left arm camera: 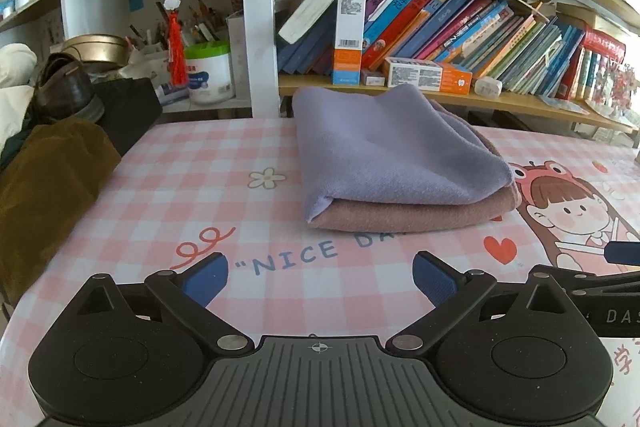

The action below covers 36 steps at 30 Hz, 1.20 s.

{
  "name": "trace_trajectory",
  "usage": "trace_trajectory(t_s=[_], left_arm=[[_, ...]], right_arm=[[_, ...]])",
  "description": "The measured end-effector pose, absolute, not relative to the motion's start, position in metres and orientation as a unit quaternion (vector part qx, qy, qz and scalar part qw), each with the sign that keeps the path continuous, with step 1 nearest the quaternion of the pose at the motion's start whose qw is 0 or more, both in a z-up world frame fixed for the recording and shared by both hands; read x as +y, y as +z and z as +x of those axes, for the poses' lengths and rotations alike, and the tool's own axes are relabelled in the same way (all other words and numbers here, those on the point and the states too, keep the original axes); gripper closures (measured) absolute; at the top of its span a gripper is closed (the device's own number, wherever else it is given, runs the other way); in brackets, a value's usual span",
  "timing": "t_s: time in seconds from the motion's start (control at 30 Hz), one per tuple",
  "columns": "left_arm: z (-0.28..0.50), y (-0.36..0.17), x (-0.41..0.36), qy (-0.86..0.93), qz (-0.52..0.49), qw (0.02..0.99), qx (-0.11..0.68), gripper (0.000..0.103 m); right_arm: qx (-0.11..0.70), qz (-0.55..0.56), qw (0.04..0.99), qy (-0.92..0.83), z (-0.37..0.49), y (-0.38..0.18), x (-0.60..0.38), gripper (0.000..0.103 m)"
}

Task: Fold clothes

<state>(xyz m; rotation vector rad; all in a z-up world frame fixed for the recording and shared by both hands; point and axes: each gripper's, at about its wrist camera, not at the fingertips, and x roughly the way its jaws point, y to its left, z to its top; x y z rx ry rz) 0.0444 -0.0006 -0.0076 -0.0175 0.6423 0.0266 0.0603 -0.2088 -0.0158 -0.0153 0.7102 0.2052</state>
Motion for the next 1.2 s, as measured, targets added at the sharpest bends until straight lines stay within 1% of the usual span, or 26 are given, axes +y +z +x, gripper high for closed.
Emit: trace_trajectory(t_s=[0.23,1.2], left_arm=[[0.0445,-0.0071,-0.0014,0.01,-0.006,0.949,0.315,0.001],[0.0402,-0.0042,0.0,0.008,-0.011,0.95,0.311,0.0]], right_arm=[[0.35,-0.005,0.932,0.1,0.0616,-0.0169,-0.2098,0.0],[0.348,0.001,0.932,0.098,0.0587,-0.0155,-0.2099,0.0]])
